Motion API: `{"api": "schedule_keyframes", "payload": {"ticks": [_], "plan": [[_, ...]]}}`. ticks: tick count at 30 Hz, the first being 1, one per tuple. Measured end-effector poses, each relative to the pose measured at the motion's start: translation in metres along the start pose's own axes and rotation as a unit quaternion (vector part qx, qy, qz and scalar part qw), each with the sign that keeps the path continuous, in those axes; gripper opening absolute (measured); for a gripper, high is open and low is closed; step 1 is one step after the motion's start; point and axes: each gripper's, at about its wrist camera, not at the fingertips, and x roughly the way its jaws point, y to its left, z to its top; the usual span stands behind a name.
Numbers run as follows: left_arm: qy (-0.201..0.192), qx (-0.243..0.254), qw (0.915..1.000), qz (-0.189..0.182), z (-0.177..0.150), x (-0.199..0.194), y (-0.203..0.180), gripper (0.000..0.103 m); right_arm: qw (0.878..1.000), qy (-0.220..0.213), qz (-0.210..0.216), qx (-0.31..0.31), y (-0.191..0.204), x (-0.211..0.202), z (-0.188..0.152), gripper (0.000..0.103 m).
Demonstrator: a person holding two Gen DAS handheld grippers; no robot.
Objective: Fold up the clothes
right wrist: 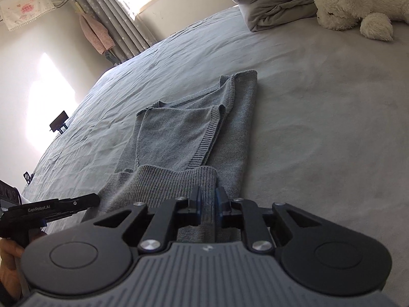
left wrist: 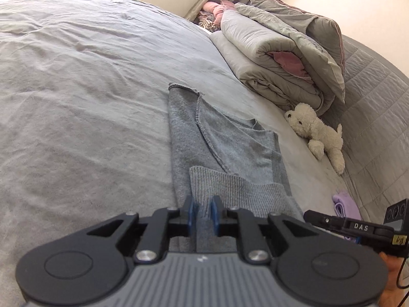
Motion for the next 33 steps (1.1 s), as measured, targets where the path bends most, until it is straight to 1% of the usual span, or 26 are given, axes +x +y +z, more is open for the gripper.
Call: {"api": "schedule_keyframes", "payload": {"ticks": [1, 2, 4, 5, 6, 7, 8, 9, 11, 13, 15, 16, 17, 19, 20, 21, 22, 23, 24, 25, 26, 27, 28, 31, 33], "plan": [[-0.006, -0.008, 0.9999, -0.005, 0.001, -0.002, 0.001, 0.045, 1.0, 0.0, 0.004, 0.002, 0.0, 0.0, 0.0, 0.041], [-0.009, -0.007, 0.9999, -0.009, 0.0, -0.001, 0.0, 0.052, 1.0, 0.001, 0.002, 0.0, 0.001, 0.001, 0.0, 0.055], [-0.01, 0.008, 0.9999, -0.01, -0.002, 0.002, -0.005, 0.051, 1.0, 0.004, -0.009, -0.018, 0.006, 0.003, -0.002, 0.055], [-0.011, 0.022, 0.9997, -0.001, -0.005, 0.003, -0.009, 0.044, 0.999, 0.002, -0.014, -0.033, 0.011, 0.002, -0.003, 0.043], [-0.012, 0.036, 0.9993, 0.005, -0.006, 0.004, -0.013, 0.022, 0.999, -0.001, -0.02, -0.047, 0.015, 0.002, -0.004, 0.028], [-0.015, 0.052, 0.9985, 0.006, -0.008, 0.003, -0.018, 0.014, 0.998, -0.005, -0.022, -0.059, 0.019, 0.0, -0.005, 0.011], [-0.017, 0.068, 0.9975, 0.007, -0.009, 0.002, -0.023, 0.009, 0.997, -0.014, -0.016, -0.067, 0.023, -0.004, -0.004, 0.011], [-0.021, 0.082, 0.9963, 0.007, -0.011, 0.0, -0.028, 0.008, 0.997, -0.025, -0.003, -0.076, 0.027, -0.01, -0.004, 0.011], [-0.033, 0.102, 0.9943, -0.001, -0.01, -0.009, -0.036, 0.007, 0.995, -0.044, 0.018, -0.093, 0.035, -0.023, -0.003, 0.01], [-0.034, 0.109, 0.9934, -0.008, -0.009, -0.018, -0.041, 0.007, 0.992, -0.058, 0.035, -0.108, 0.04, -0.034, -0.003, 0.01], [-0.042, 0.118, 0.9919, -0.021, -0.01, -0.027, -0.045, 0.007, 0.991, -0.065, 0.03, -0.115, 0.04, -0.041, -0.003, 0.01], [-0.044, 0.123, 0.9912, -0.021, -0.01, -0.027, -0.046, 0.007, 0.992, -0.064, 0.024, -0.11, 0.036, -0.04, -0.002, 0.01], [-0.039, 0.123, 0.9915, -0.013, -0.01, -0.022, -0.044, 0.007, 0.993, -0.061, 0.016, -0.099, 0.031, -0.037, 0.0, 0.01], [-0.011, 0.099, 0.995, 0.005, -0.008, -0.005, -0.035, 0.008, 0.996, -0.053, 0.003, -0.07, 0.021, -0.025, 0.004, 0.01], [0.003, 0.084, 0.9964, 0.013, -0.007, 0.003, -0.029, 0.01, 0.997, -0.047, 0.0, -0.053, 0.016, -0.018, 0.004, 0.017], [0.006, 0.069, 0.9974, 0.018, -0.007, 0.008, -0.022, 0.015, 0.998, -0.04, 0.001, -0.04, 0.012, -0.012, 0.005, 0.019], [0.008, 0.056, 0.9982, 0.02, -0.007, 0.011, -0.016, 0.017, 0.999, -0.032, 0.003, -0.028, 0.009, -0.007, 0.005, 0.019], [0.004, 0.045, 0.9989, 0.009, -0.007, 0.009, -0.012, 0.022, 1.0, -0.023, 0.007, -0.018, 0.006, -0.003, 0.004, 0.019], [-0.001, 0.036, 0.9994, -0.004, -0.006, 0.007, -0.009, 0.028, 1.0, -0.016, 0.01, -0.01, 0.004, -0.001, 0.003, 0.02], [-0.006, 0.028, 0.9995, -0.016, -0.005, 0.005, -0.007, 0.032, 1.0, -0.014, 0.012, -0.009, 0.004, 0.0, 0.003, 0.023], [-0.011, 0.025, 0.9993, -0.024, -0.005, 0.004, -0.007, 0.038, 1.0, -0.015, 0.013, -0.012, 0.006, -0.001, 0.002, 0.031], [-0.016, 0.026, 0.9991, -0.029, -0.004, 0.004, -0.008, 0.039, 1.0, -0.017, 0.013, -0.015, 0.007, -0.002, 0.002, 0.036], [-0.017, 0.028, 0.999, -0.03, -0.005, 0.005, -0.009, 0.039, 1.0, -0.018, 0.013, -0.019, 0.008, -0.002, 0.001, 0.044], [-0.003, 0.053, 0.9985, -0.012, -0.009, 0.014, -0.016, 0.036, 0.999, -0.011, 0.008, -0.042, 0.015, 0.0, -0.003, 0.045], [-0.008, 0.07, 0.9975, 0.003, -0.013, 0.015, -0.021, 0.019, 0.998, -0.012, -0.001, -0.068, 0.022, 0.001, -0.005, 0.03]]}}
